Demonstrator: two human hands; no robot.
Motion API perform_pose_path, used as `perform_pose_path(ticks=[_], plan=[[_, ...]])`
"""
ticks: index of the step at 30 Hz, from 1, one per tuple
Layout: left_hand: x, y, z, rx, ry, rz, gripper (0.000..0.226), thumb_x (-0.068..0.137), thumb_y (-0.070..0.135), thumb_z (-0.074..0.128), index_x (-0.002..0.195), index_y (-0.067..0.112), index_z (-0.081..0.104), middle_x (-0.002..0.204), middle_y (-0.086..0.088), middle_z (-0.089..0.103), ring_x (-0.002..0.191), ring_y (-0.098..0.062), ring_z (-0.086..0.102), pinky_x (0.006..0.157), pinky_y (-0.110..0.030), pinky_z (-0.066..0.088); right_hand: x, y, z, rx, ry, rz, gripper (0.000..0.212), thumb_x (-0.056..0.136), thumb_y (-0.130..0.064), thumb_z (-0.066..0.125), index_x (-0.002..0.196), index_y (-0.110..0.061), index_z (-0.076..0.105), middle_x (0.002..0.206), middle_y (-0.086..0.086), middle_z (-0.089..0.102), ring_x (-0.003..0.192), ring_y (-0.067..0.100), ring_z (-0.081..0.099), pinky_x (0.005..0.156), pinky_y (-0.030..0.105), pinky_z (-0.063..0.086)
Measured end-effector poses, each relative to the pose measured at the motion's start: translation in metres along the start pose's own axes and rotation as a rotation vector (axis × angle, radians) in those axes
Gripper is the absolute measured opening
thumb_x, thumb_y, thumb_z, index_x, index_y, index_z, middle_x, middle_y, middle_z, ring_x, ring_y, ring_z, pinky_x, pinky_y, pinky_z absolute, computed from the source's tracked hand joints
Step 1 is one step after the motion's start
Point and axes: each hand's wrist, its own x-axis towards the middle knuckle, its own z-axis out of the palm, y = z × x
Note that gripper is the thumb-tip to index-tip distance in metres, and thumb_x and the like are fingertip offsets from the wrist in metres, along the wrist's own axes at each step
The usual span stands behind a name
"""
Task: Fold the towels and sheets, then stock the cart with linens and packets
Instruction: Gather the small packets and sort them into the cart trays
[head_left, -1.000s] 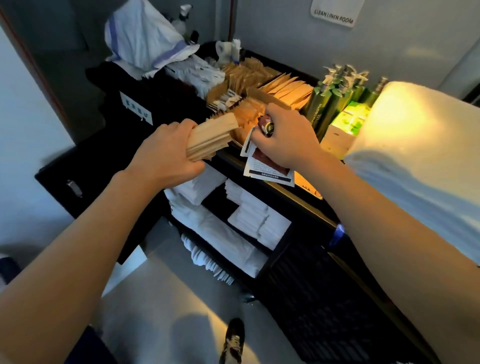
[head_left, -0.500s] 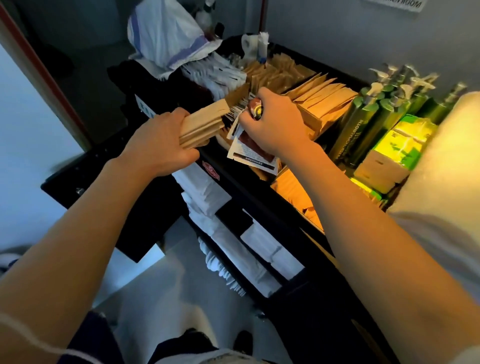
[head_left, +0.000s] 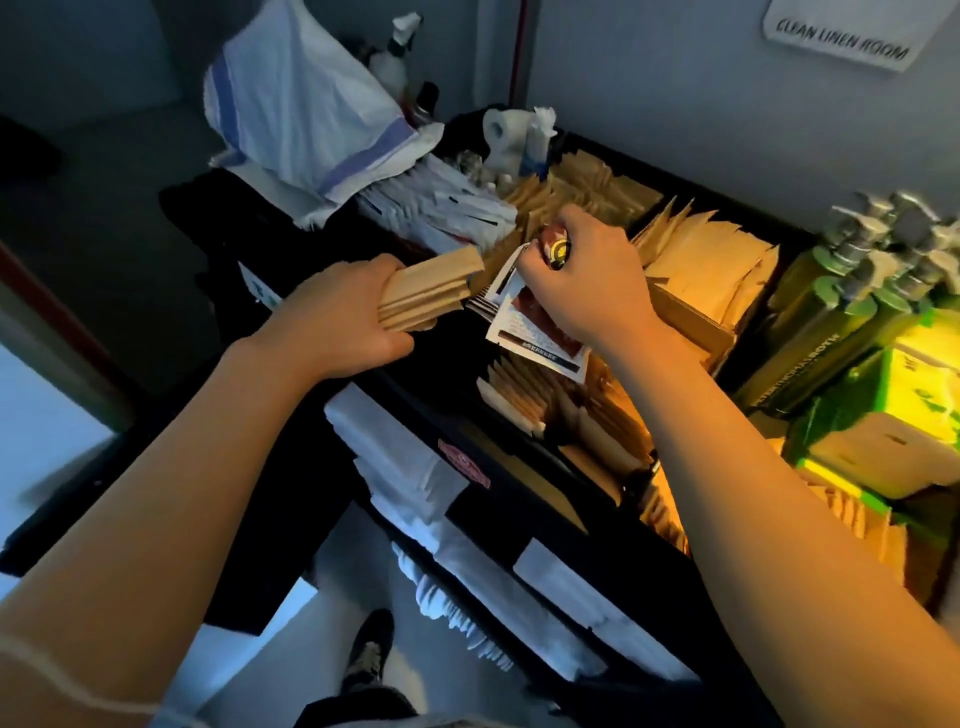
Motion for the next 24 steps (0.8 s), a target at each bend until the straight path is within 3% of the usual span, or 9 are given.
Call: perform_pose_path(ticks=[5, 9, 14, 16, 20, 22, 24], plan=[[0.062, -0.027, 0.004, 0.007, -0.217, 0.183, 0.062, 0.061, 0.057, 0.065, 0.115, 0.033, 0.047, 0.091, 0.009, 0.061, 0.075, -0.016, 0.062, 0.066, -0.038, 0.056, 0.039, 0.004, 0.018, -0.062, 0.064, 0.124, 0.028, 0.088, -0.047, 0.052, 0.078, -0.021, 0.049, 0.065, -0.006, 0.051, 0.060, 0.013, 0.048, 0.051, 0.032, 0.030], [0.097, -0.038, 0.008, 0.021, -0.336, 0.303, 0.058, 0.057, 0.062, 0.063, 0.103, 0.037, 0.039, 0.081, 0.010, 0.057, 0.064, -0.009, 0.059, 0.051, -0.031, 0.047, 0.053, 0.016, 0.016, -0.160, 0.117, 0.229, 0.030, 0.088, -0.048, 0.052, 0.084, -0.018, 0.053, 0.068, -0.006, 0.053, 0.060, 0.011, 0.049, 0.053, 0.031, 0.032], [0.112, -0.042, 0.016, 0.117, -0.517, 0.470, 0.048, 0.056, 0.065, 0.063, 0.091, 0.043, 0.040, 0.079, 0.013, 0.052, 0.063, -0.004, 0.053, 0.049, -0.025, 0.036, 0.054, 0.013, 0.013, -0.239, 0.236, 0.324, 0.028, 0.091, -0.049, 0.053, 0.085, -0.021, 0.054, 0.070, -0.010, 0.052, 0.062, 0.007, 0.049, 0.052, 0.029, 0.035], [0.109, -0.038, 0.026, 0.096, -0.607, 0.513, 0.040, 0.057, 0.062, 0.064, 0.087, 0.042, 0.047, 0.082, 0.012, 0.055, 0.065, -0.006, 0.056, 0.050, -0.026, 0.043, 0.054, 0.000, 0.023, -0.259, 0.199, 0.301, 0.027, 0.092, -0.050, 0.053, 0.091, -0.024, 0.054, 0.072, -0.014, 0.052, 0.062, 0.003, 0.050, 0.054, 0.024, 0.036], [0.110, -0.038, 0.034, 0.062, -0.686, 0.538, 0.031, 0.067, 0.056, 0.067, 0.086, 0.034, 0.059, 0.088, 0.011, 0.055, 0.074, -0.006, 0.058, 0.063, -0.032, 0.055, 0.052, -0.020, 0.052, -0.345, 0.047, 0.212, 0.030, 0.093, -0.050, 0.054, 0.095, -0.020, 0.051, 0.080, -0.006, 0.059, 0.068, 0.016, 0.056, 0.067, 0.039, 0.050], [0.112, -0.043, 0.031, 0.034, -0.667, 0.542, 0.038, 0.070, 0.064, 0.065, 0.090, 0.033, 0.065, 0.091, 0.011, 0.056, 0.079, -0.006, 0.058, 0.072, -0.035, 0.056, 0.050, -0.023, 0.065, -0.415, -0.020, 0.160, 0.030, 0.095, -0.048, 0.055, 0.096, -0.019, 0.048, 0.084, -0.005, 0.056, 0.075, 0.021, 0.056, 0.077, 0.043, 0.045], [0.111, -0.047, 0.024, -0.007, -0.650, 0.515, 0.048, 0.069, 0.075, 0.062, 0.094, 0.034, 0.068, 0.087, 0.013, 0.062, 0.076, -0.004, 0.061, 0.072, -0.035, 0.058, 0.045, -0.024, 0.077, -0.471, -0.065, 0.117, 0.032, 0.095, -0.049, 0.056, 0.100, -0.018, 0.046, 0.091, -0.005, 0.052, 0.084, 0.024, 0.055, 0.079, 0.041, 0.038]])
